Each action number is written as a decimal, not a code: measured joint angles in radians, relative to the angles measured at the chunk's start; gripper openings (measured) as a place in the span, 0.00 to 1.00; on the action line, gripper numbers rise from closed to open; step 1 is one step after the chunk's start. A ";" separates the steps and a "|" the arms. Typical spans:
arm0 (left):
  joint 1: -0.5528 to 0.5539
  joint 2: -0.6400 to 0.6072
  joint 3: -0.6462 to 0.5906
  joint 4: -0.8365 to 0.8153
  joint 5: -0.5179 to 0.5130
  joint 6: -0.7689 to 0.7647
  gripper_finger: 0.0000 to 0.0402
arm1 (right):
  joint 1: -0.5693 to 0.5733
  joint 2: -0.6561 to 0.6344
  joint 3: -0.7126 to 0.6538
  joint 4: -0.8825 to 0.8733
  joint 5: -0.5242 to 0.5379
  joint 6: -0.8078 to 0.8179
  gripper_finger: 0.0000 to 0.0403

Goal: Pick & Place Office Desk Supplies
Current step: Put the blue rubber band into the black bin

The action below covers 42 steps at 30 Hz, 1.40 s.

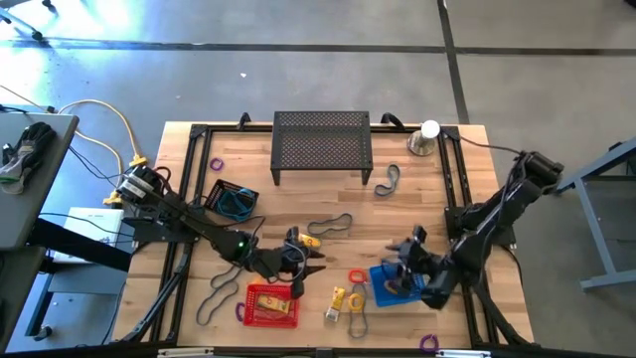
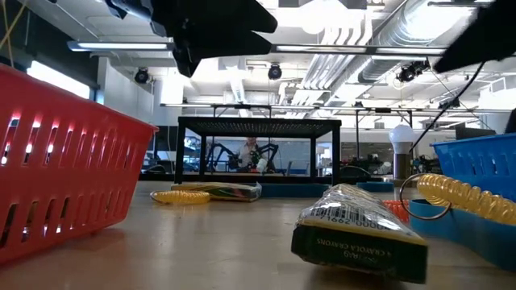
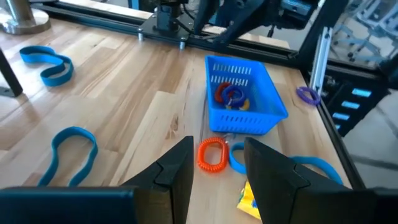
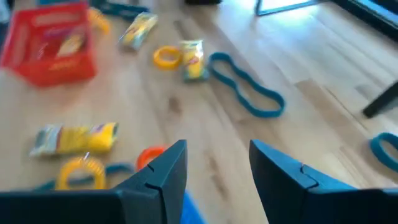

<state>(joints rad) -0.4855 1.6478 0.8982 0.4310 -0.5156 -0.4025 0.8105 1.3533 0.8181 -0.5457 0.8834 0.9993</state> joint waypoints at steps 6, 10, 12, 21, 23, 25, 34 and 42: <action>0.001 0.000 0.000 0.000 -0.002 0.000 0.34 | -0.289 -0.047 0.000 -0.094 -0.277 -0.024 0.40; 0.001 0.000 0.000 -0.001 -0.002 0.033 0.34 | -0.495 -0.033 0.000 -0.129 -0.410 -0.163 0.40; 0.000 0.000 0.000 -0.003 -0.002 0.035 0.34 | -0.583 -0.024 0.000 -0.127 -0.457 -0.221 0.40; -0.009 0.000 0.000 -0.004 0.001 0.036 0.34 | -0.900 -0.024 0.000 -0.119 -0.692 -0.370 0.40; -0.006 0.000 0.000 -0.004 0.001 0.036 0.34 | -0.944 -0.014 0.000 -0.121 -0.735 -0.417 0.40; -0.006 0.000 0.000 -0.004 0.001 0.036 0.34 | -0.979 0.010 0.000 -0.113 -0.746 -0.465 0.40; -0.005 0.000 0.000 -0.005 0.001 0.036 0.34 | -1.052 0.141 0.000 -0.077 -0.754 -0.604 0.40; -0.005 0.000 0.000 -0.005 0.000 0.036 0.34 | -1.078 0.235 0.000 -0.010 -0.750 -0.662 0.40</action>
<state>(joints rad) -0.4908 1.6478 0.8982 0.4261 -0.5152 -0.3660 -0.2670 1.5885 0.8181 -0.5560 0.1329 0.3368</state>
